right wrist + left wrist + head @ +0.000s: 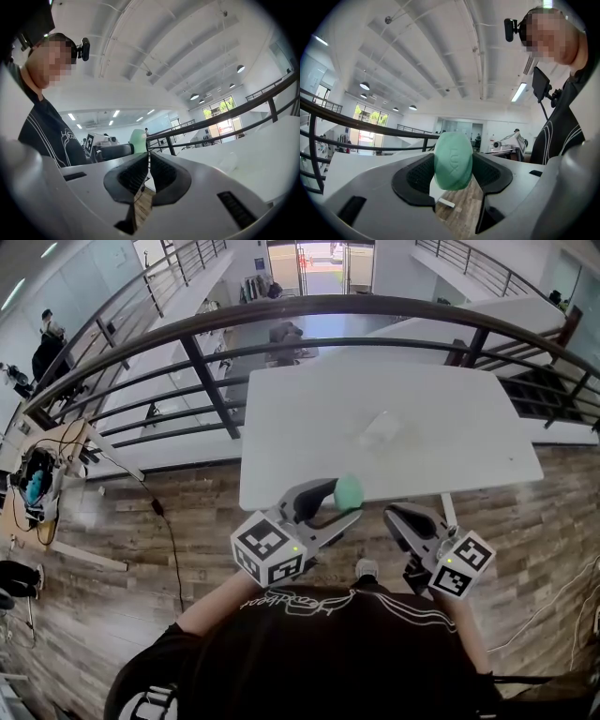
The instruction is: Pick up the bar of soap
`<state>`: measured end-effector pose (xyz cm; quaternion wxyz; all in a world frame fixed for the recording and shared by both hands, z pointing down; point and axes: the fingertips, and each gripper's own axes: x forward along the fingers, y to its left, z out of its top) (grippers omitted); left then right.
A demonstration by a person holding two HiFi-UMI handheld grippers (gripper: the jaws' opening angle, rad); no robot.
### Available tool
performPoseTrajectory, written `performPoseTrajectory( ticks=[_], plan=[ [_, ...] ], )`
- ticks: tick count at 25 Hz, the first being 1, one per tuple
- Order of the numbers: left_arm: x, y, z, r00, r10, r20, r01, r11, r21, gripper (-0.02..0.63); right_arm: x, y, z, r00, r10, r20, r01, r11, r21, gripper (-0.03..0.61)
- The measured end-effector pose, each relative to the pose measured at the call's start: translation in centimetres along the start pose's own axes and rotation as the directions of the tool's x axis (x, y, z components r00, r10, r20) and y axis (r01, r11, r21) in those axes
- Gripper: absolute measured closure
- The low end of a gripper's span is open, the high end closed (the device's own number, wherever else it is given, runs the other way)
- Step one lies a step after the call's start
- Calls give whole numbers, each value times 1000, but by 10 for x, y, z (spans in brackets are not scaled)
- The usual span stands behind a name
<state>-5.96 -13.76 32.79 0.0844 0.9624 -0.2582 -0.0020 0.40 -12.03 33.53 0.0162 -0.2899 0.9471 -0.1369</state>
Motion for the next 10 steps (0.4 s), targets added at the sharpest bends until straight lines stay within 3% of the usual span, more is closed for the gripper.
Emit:
performPoseTrajectory(
  ticks=[10],
  plan=[
    [8, 5, -2, 1000, -8, 4, 8, 1000, -5, 353, 0, -8, -1, 1000, -14, 0, 14, 1000, -1, 558]
  ],
)
